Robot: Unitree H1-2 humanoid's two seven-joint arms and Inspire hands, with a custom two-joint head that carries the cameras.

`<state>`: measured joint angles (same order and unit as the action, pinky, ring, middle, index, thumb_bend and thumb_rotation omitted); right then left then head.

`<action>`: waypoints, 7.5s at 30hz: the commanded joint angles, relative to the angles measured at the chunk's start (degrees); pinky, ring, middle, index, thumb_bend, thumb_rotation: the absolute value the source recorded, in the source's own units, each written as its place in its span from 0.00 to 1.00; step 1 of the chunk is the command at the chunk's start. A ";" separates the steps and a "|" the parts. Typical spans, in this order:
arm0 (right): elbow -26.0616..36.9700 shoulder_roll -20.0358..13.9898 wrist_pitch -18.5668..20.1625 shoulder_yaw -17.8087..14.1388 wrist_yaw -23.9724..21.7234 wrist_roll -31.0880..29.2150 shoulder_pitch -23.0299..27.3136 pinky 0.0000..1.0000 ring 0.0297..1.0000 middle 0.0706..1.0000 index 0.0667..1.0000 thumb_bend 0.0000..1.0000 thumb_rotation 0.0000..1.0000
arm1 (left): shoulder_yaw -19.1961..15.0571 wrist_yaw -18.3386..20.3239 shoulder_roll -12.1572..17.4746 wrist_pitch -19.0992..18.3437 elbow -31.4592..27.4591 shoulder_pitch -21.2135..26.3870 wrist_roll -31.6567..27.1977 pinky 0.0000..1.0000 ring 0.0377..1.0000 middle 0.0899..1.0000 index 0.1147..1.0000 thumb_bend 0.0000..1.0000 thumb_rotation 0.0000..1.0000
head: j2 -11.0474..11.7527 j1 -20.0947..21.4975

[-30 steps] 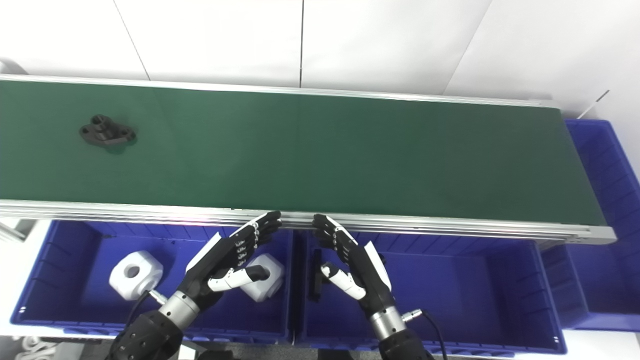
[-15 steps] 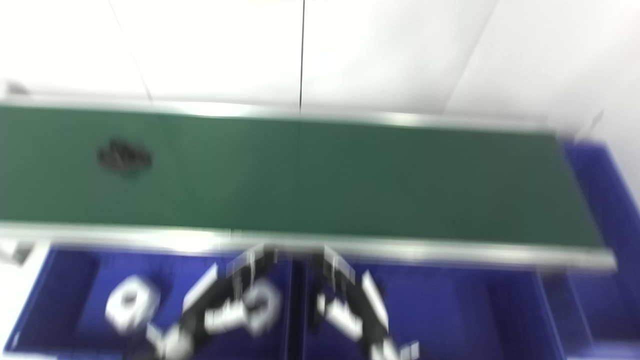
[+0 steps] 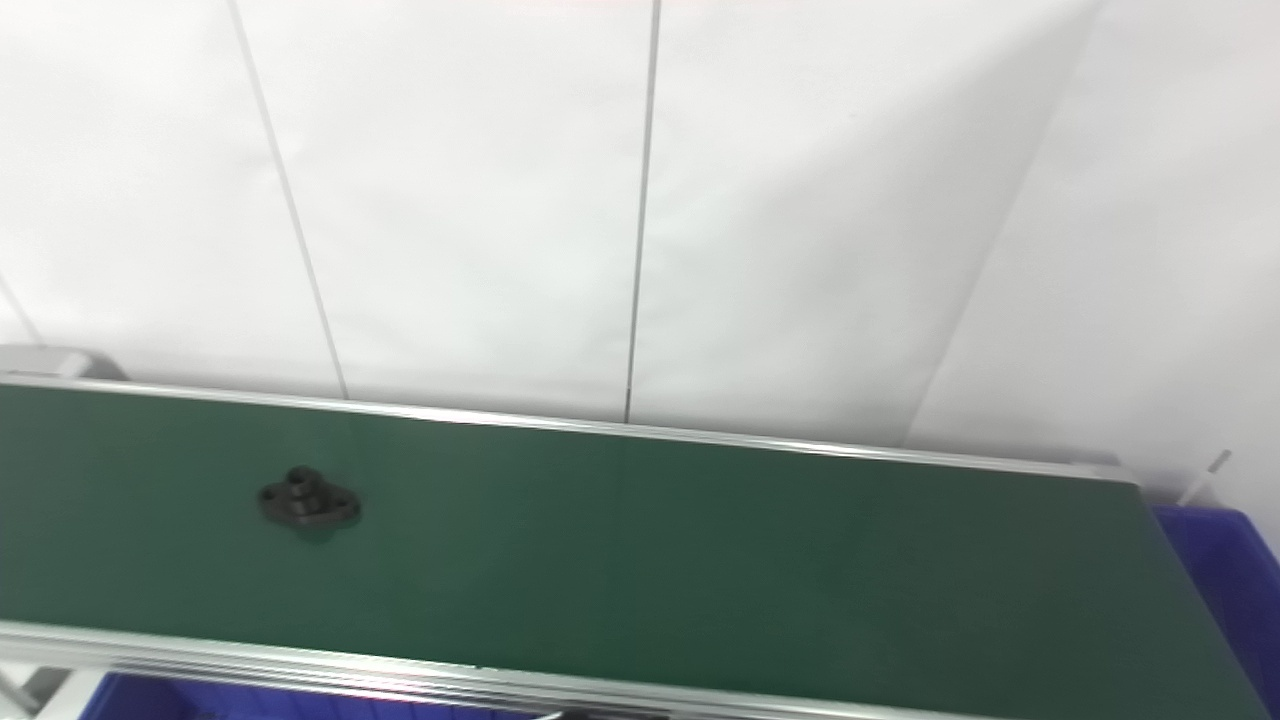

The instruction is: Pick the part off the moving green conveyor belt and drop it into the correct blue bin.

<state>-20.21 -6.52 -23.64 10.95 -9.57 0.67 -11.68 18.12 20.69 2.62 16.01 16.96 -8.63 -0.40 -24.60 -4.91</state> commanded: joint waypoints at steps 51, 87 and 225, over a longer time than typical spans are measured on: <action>29.43 1.22 16.61 1.88 15.91 28.97 23.30 0.66 0.76 0.81 0.85 0.84 0.60 | 4.09 -1.87 -3.39 -3.68 -9.66 -0.22 3.69 0.91 0.95 0.95 0.92 0.74 0.64 | -7.55 1.53; -0.05 5.00 30.55 16.68 11.23 53.04 43.84 0.52 0.66 0.74 0.79 0.90 0.51 | 6.63 -3.74 -5.77 -6.07 -11.81 -0.46 4.88 0.80 0.90 0.94 0.94 0.75 0.63 | -9.20 -0.55; 60.31 -14.32 38.62 2.57 -23.74 65.21 -5.83 0.17 0.21 0.43 0.45 0.52 0.00 | -1.98 0.10 5.62 -16.45 -31.41 -0.19 -5.83 0.87 0.90 0.85 0.91 0.79 0.70 | -24.85 22.28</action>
<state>40.01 -21.72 17.63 13.48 -36.04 64.46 -17.18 16.17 20.99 8.13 -0.99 -12.68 -9.52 -6.79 -49.39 17.40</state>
